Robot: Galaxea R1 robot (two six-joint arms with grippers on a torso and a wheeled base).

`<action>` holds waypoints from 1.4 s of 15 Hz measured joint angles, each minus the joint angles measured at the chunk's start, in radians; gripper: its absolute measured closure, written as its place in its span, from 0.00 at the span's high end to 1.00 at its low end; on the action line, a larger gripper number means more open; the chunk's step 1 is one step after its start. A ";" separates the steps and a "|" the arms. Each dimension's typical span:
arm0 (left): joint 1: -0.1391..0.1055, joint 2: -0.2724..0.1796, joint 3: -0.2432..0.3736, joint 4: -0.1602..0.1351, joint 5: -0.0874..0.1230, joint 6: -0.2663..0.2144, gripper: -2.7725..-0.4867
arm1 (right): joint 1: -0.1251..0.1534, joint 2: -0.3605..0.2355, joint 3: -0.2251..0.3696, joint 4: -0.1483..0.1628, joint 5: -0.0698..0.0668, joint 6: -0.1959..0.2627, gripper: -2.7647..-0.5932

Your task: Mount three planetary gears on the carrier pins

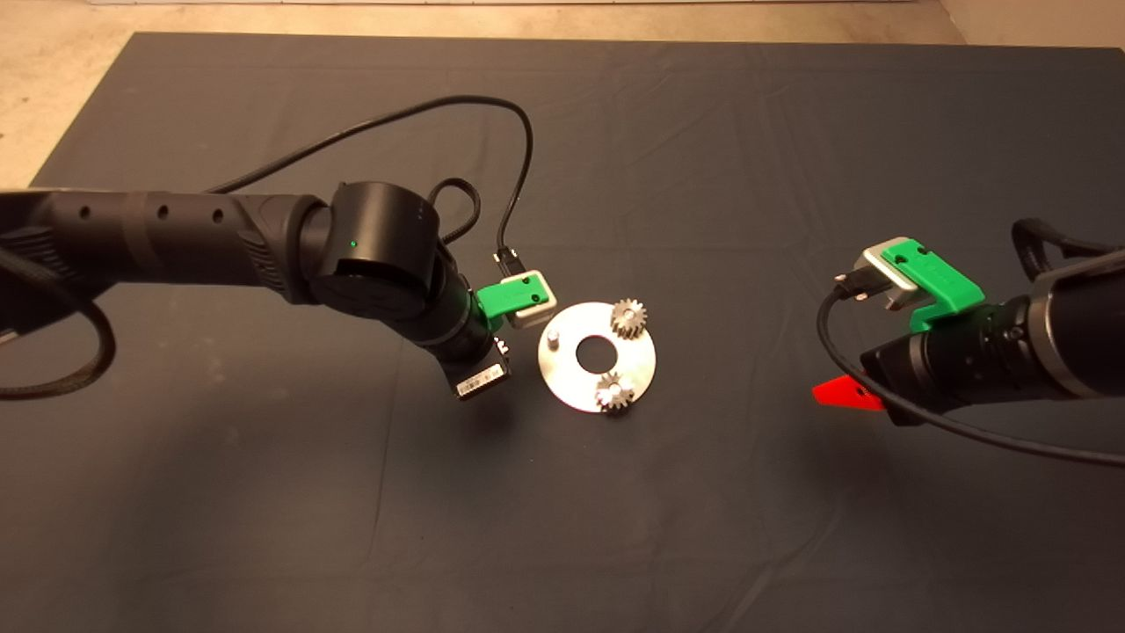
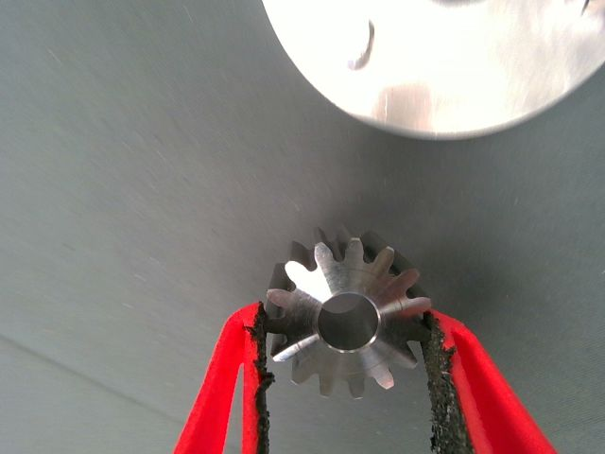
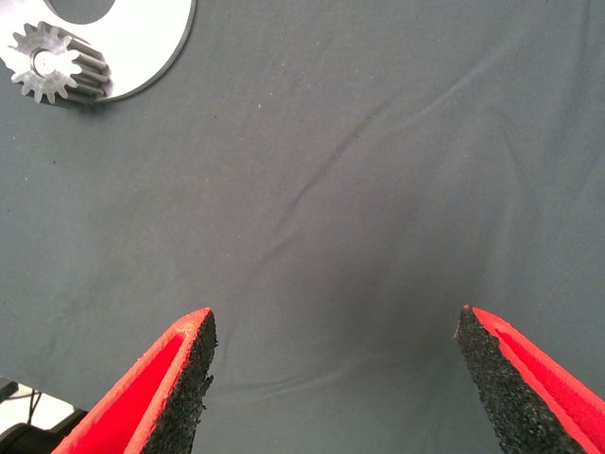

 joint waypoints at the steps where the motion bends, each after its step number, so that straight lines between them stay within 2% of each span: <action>1: -0.012 0.010 0.000 -0.001 0.000 0.000 0.14 | 0.000 -0.002 0.000 0.000 0.000 0.000 0.60; 4: -0.017 0.040 -0.025 -0.015 -0.004 0.010 0.14 | 0.000 -0.002 0.000 0.000 0.000 0.000 0.60; 6: -0.017 0.062 -0.063 -0.014 0.000 0.033 0.13 | 0.000 -0.001 0.000 0.000 0.000 0.000 0.60; 8: -0.017 0.096 -0.076 -0.014 0.000 0.034 0.13 | 0.000 -0.002 0.000 0.000 0.001 0.000 0.60; 10: -0.017 0.130 -0.094 -0.018 -0.007 0.034 0.13 | 0.000 -0.002 0.000 0.000 0.000 0.000 0.60; 11: -0.017 0.136 -0.103 -0.018 -0.016 0.034 0.13 | 0.000 -0.002 0.000 0.000 0.001 0.000 0.60; 13: -0.017 0.152 -0.121 -0.018 -0.004 0.034 0.13 | 0.000 -0.013 0.000 0.000 0.000 0.000 0.60; 14: -0.017 0.162 -0.127 -0.017 -0.004 0.034 0.13 | 0.001 -0.016 0.000 0.000 0.000 0.000 0.60; 17: -0.019 0.170 -0.137 -0.017 -0.004 0.039 0.13 | 0.003 -0.023 0.003 0.001 0.001 0.000 0.60; 21: -0.035 0.169 -0.140 -0.017 -0.003 0.044 0.13 | 0.003 -0.023 0.003 0.001 0.003 0.000 0.60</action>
